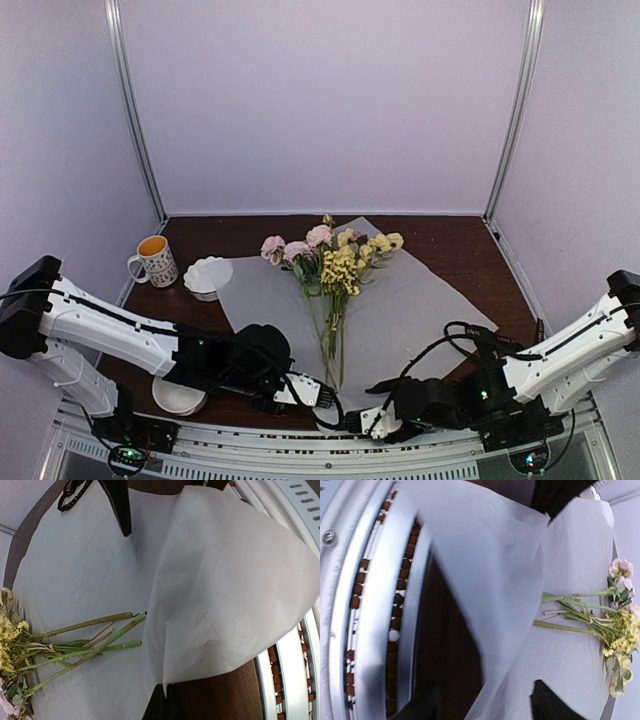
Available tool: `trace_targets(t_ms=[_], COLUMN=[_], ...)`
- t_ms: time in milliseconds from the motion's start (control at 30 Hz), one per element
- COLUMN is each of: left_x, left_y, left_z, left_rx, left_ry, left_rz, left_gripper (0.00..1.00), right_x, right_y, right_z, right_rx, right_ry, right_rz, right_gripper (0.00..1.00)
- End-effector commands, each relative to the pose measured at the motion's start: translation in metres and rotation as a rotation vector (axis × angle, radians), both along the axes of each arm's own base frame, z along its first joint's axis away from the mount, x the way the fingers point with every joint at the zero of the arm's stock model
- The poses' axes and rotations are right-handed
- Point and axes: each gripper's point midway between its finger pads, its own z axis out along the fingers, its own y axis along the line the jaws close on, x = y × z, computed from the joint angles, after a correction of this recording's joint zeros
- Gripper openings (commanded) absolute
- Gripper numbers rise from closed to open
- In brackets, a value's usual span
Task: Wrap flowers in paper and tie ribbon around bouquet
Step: Pick up the bottom corner of the flattened wrapping paper from the center of the board, then fold the bottom corner of the flattened wrapping paper at the center of the board.
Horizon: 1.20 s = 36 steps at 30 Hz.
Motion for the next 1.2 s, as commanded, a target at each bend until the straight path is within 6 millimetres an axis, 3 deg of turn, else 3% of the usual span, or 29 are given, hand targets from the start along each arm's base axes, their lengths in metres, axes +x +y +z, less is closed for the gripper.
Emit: trace_targets(t_ms=[0, 100, 133, 167, 200, 233, 300, 500, 600, 767, 900, 1033, 1167], left_x=[-0.006, -0.005, -0.003, -0.002, 0.000, 0.001, 0.002, -0.019, -0.016, -0.008, 0.016, 0.007, 0.005], left_y=[-0.006, -0.006, -0.006, -0.005, -0.004, -0.002, 0.003, 0.017, 0.017, 0.005, 0.004, -0.004, -0.005], left_z=[0.011, 0.015, 0.018, 0.022, 0.027, 0.032, 0.039, 0.017, 0.005, 0.021, 0.034, 0.038, 0.023], left_rx=[-0.051, -0.060, -0.070, -0.085, -0.101, -0.118, -0.136, -0.039, 0.003, -0.148, -0.217, -0.241, -0.192], left_ry=[0.048, 0.051, 0.051, 0.052, 0.054, 0.054, 0.024, -0.103, -0.153, -0.105, -0.029, 0.091, 0.135], left_rz=[-0.018, -0.004, 0.013, 0.034, 0.053, 0.068, 0.096, 0.036, 0.058, 0.103, 0.221, 0.192, 0.204], left_gripper=[0.00, 0.00, 0.14, 0.39, 0.55, 0.64, 0.71, 0.73, 0.73, 0.73, 0.58, 0.52, 0.42], right_x=[0.024, 0.022, 0.020, 0.018, 0.015, 0.013, 0.010, 0.006, 0.010, 0.024, 0.037, 0.048, 0.054], right_y=[0.016, 0.014, 0.012, 0.010, 0.008, 0.005, 0.002, 0.005, 0.004, 0.005, 0.003, -0.004, -0.005], right_z=[0.019, 0.018, 0.017, 0.017, 0.015, 0.014, 0.014, 0.028, 0.030, 0.035, 0.034, 0.025, 0.012], right_rx=[0.071, 0.070, 0.070, 0.067, 0.060, 0.057, 0.065, 0.131, 0.134, 0.143, 0.151, 0.153, 0.151], right_ry=[-0.165, -0.146, -0.131, -0.115, -0.096, -0.078, -0.042, 0.208, 0.345, 0.548, 0.685, 0.852, 0.953], right_rz=[-0.066, -0.062, -0.061, -0.058, -0.051, -0.042, -0.029, -0.043, -0.077, -0.178, -0.279, -0.412, -0.488], right_gripper=[0.36, 0.09, 0.00, 0.00, 0.00, 0.00, 0.00, 0.00, 0.00, 0.00, 0.00, 0.00, 0.00])
